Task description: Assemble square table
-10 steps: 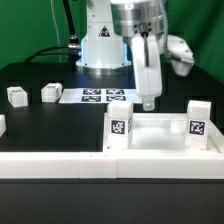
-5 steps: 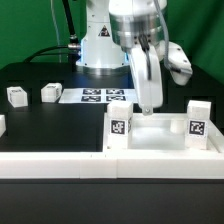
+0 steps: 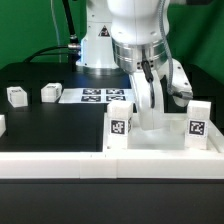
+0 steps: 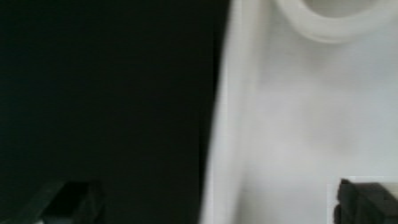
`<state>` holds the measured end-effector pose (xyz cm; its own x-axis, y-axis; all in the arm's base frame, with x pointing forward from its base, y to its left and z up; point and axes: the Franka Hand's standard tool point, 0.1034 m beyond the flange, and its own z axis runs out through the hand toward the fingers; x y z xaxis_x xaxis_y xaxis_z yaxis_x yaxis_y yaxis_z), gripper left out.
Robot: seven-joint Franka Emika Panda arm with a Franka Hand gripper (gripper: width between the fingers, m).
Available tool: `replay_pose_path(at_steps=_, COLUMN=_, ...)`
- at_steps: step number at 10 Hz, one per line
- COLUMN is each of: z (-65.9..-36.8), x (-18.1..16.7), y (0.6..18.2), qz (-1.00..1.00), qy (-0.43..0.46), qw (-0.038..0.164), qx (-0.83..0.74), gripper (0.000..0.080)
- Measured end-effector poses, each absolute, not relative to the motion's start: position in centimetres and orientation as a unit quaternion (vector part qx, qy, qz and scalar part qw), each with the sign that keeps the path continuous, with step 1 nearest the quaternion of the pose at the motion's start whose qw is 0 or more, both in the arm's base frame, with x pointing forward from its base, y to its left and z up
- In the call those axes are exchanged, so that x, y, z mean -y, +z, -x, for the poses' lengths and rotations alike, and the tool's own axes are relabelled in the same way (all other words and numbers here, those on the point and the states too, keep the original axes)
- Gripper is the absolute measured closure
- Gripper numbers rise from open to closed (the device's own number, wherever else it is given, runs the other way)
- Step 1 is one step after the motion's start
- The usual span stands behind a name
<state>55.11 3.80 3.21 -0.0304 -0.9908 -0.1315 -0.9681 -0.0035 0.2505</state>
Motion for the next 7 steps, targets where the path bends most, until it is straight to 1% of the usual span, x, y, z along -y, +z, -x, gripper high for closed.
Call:
replay_pose_path(at_steps=1, z=-55.5, x=-3.6, y=3.6, qz=-0.690, qy=-0.088, qw=0.013, qx=0.718, gripper=0.0151)
replay_pose_path(at_steps=2, z=-55.0, x=-3.9, y=3.6, qz=-0.692, qy=-0.064, qw=0.004, qx=0.719, gripper=0.0151)
replay_pose_path(at_steps=4, z=-54.5, x=-4.8, y=3.1, qz=-0.698, qy=-0.064, qw=0.009, qx=0.713, gripper=0.0151)
replay_pose_path(at_steps=7, z=-53.5, x=-5.5, y=2.2, qz=-0.704, qy=-0.086, qw=0.029, qx=0.705, gripper=0.0151)
